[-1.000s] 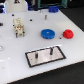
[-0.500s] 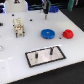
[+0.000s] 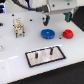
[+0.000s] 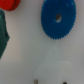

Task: Insert the blue gear onto the right peg, followed by the red gear

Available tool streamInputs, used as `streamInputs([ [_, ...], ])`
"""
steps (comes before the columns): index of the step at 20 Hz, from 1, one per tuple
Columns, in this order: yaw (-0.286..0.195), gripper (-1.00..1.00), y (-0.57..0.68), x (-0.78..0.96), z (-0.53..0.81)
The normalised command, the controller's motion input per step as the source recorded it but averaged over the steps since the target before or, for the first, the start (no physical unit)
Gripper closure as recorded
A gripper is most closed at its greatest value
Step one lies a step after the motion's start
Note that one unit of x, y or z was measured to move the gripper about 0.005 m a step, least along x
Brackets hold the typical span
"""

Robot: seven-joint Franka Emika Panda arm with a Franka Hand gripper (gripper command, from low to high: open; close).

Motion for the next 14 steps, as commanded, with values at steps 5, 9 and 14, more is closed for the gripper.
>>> streamInputs([
  [5,0.000,-1.00,-0.07,-0.23,-0.49],
  [9,0.000,-1.00,-0.11,-0.19,-0.18],
  [14,0.000,-1.00,-0.16,-0.37,0.19],
])
